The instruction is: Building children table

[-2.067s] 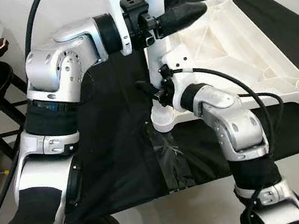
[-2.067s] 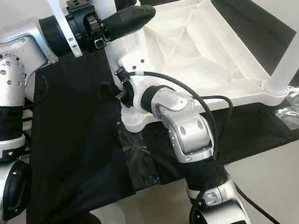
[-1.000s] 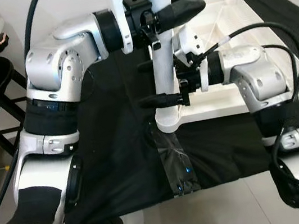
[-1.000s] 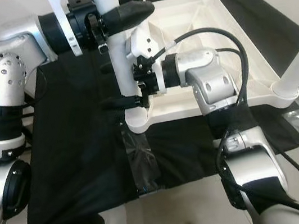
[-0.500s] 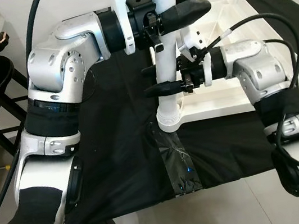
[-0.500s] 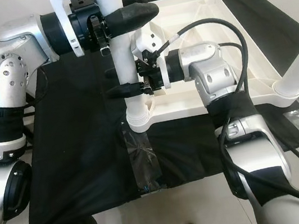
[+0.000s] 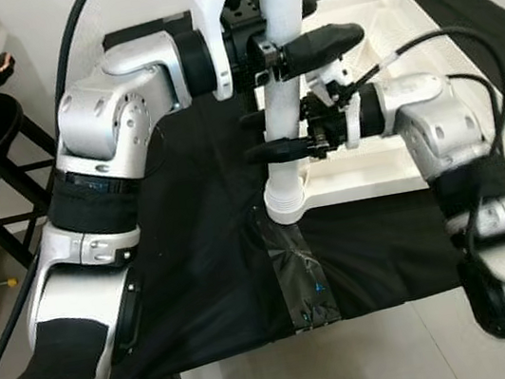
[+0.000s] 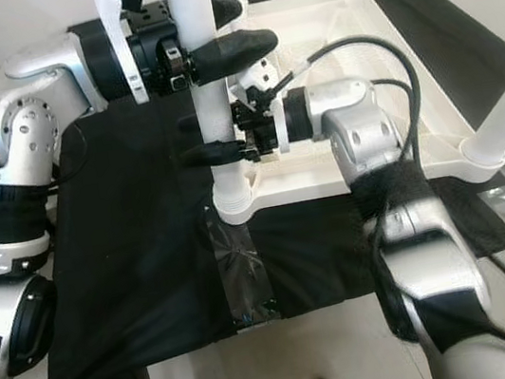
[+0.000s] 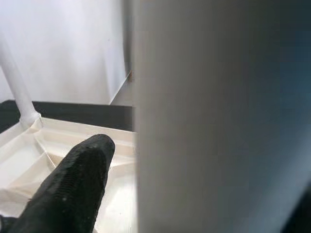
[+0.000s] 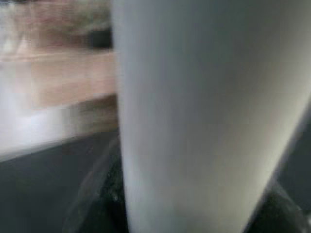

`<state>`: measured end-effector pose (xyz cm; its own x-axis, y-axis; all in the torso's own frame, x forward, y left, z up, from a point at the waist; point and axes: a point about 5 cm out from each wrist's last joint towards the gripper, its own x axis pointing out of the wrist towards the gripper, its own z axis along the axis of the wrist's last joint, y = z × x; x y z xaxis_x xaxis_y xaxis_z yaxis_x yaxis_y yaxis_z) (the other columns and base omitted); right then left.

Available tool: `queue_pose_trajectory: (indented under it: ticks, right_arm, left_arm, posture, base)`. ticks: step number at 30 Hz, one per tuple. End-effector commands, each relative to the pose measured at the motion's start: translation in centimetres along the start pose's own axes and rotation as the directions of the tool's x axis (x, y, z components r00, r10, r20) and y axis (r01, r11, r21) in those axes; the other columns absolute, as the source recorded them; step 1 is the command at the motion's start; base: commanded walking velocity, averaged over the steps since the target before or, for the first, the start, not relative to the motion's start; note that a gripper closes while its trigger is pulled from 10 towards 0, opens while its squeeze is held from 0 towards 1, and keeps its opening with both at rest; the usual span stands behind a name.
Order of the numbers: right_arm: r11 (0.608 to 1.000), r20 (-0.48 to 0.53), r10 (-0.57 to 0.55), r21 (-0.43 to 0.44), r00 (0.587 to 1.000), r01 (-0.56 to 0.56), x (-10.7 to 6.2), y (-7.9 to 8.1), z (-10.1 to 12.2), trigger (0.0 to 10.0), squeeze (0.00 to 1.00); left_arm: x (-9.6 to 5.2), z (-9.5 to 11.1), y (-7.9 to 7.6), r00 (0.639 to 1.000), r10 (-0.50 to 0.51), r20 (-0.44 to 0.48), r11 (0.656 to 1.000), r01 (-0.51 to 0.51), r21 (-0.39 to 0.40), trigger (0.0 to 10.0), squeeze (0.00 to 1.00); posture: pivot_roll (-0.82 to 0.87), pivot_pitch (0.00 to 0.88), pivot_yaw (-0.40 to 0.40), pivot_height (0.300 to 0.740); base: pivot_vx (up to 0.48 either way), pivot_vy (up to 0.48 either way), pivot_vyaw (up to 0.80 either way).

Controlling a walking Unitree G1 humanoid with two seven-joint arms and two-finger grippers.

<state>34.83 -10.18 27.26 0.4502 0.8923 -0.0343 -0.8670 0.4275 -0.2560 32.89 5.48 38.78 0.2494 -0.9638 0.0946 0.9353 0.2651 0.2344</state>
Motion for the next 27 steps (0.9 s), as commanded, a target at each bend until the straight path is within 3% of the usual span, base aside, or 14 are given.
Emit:
queue_pose_trajectory:
  ticks: [1, 2, 3, 6, 13, 14, 15, 16, 17, 21, 22, 25, 26, 27]
  right_arm:
    - [0.951, -0.35, -0.176, 0.182, 0.92, 0.252, 1.9, 5.4, -8.0, 0.0, 0.0]
    - [0.951, -0.35, -0.176, 0.182, 0.92, 0.252, 1.9, 5.4, -8.0, 0.0, 0.0]
    - [0.908, -0.373, -0.268, 0.211, 0.888, 0.363, 2.0, 7.3, -8.6, 0.0, 0.0]
    - [0.85, -0.368, -0.377, 0.228, 0.85, 0.475, 2.2, 7.8, -8.6, 0.0, 0.0]
    - [0.842, -0.325, -0.404, 0.233, 0.855, 0.486, 4.0, 7.1, -7.5, 0.0, 0.0]
    - [0.847, -0.315, -0.406, 0.223, 0.858, 0.483, 4.0, 6.9, -7.3, 0.0, 0.0]
    - [0.85, -0.31, -0.407, 0.216, 0.859, 0.48, 4.1, 6.8, -7.1, 0.0, 0.0]
    - [0.85, -0.31, -0.407, 0.216, 0.859, 0.48, 4.1, 6.8, -7.1, 0.0, 0.0]
    - [0.848, -0.316, -0.416, 0.202, 0.853, 0.489, 3.9, 6.8, -6.9, 10.0, 0.0]
    - [0.846, -0.324, -0.44, 0.165, 0.838, 0.508, 3.4, 6.7, -6.2, 10.0, 0.0]
    - [0.844, -0.324, -0.449, 0.152, 0.833, 0.514, 3.2, 6.8, -5.9, 10.0, 0.68]
    - [0.848, -0.295, -0.454, 0.148, 0.841, 0.51, 3.0, 6.7, -5.2, 10.0, 0.68]
    - [0.849, -0.287, -0.454, 0.149, 0.843, 0.508, 3.0, 6.7, -5.0, 10.0, 1.0]
    - [0.877, -0.246, -0.409, 0.16, 0.879, 0.453, 3.1, 6.4, -4.5, 10.0, 1.0]
  left_arm:
    - [0.6, 0.0, -0.6, 0.999, -0.024, -0.029, 1.0, 0.024, 0.005, 10.0, 0.0]
    - [0.6, 0.0, -0.6, 0.999, -0.024, -0.029, 1.0, 0.024, 0.005, 10.0, 0.0]
    - [0.4, -0.1, -0.5, 0.999, -0.019, -0.031, 1.0, 0.019, 0.003, 10.0, 0.0]
    - [0.4, -0.2, -0.5, 0.999, -0.017, -0.033, 1.0, 0.018, 0.006, 10.0, 0.0]
    - [0.5, 0.0, -0.3, 1.0, -0.002, -0.014, 1.0, 0.002, 0.011, 10.0, 0.0]
    - [0.5, -0.1, -0.3, 1.0, -0.007, -0.014, 1.0, 0.007, 0.008, 4.4, 0.0]
    - [0.5, -0.1, -0.4, 1.0, -0.011, -0.013, 1.0, 0.011, 0.005, 0.0, 0.0]
    - [0.5, -0.1, -0.4, 1.0, -0.011, -0.013, 1.0, 0.011, 0.005, 0.0, 0.0]
    - [0.5, -0.2, -0.4, 1.0, -0.016, -0.015, 1.0, 0.016, 0.001, 0.0, 0.0]
    - [0.4, -0.2, -0.3, 1.0, -0.018, -0.019, 1.0, 0.018, -0.004, 0.0, 0.0]
    - [0.4, -0.2, -0.3, 1.0, -0.018, -0.021, 1.0, 0.018, -0.005, 0.0, 0.0]
    - [0.4, -0.2, -0.3, 1.0, -0.02, -0.021, 1.0, 0.02, -0.007, 0.0, 0.0]
    - [0.4, -0.2, -0.3, 1.0, -0.021, -0.021, 1.0, 0.021, -0.007, 0.0, 0.0]
    - [0.4, -0.2, -0.3, 1.0, -0.022, -0.021, 1.0, 0.022, -0.008, 0.0, 0.0]
  posture:
    - [-0.01, 0.247, 0.042, 0.74]
    - [-0.01, 0.247, 0.042, 0.74]
    - [-0.01, 0.246, 0.043, 0.74]
    - [-0.02, 0.239, 0.03, 0.74]
    - [-0.03, 0.229, 0.032, 0.74]
    - [-0.03, 0.227, 0.034, 0.74]
    - [-0.03, 0.227, 0.034, 0.74]
    - [-0.03, 0.227, 0.034, 0.74]
    - [-0.03, 0.226, 0.037, 0.74]
    - [-0.03, 0.227, 0.038, 0.74]
    - [-0.03, 0.227, 0.039, 0.74]
    - [-0.03, 0.227, 0.039, 0.74]
    - [-0.03, 0.227, 0.039, 0.74]
    - [-0.03, 0.227, 0.042, 0.74]
  base:
    - [0.0, 0.0, 0.0]
    - [0.0, 0.0, 0.0]
    - [0.0, 0.0, 0.0]
    - [0.0, 0.0, 0.0]
    - [0.0, 0.0, 0.0]
    - [0.0, 0.0, 0.0]
    - [0.0, 0.0, 0.0]
    - [0.0, 0.0, 0.0]
    - [0.0, 0.0, 0.0]
    - [0.0, 0.0, 0.0]
    - [0.0, 0.0, 0.0]
    - [0.0, 0.0, 0.0]
    - [0.0, 0.0, 0.0]
    - [0.0, 0.0, 0.0]
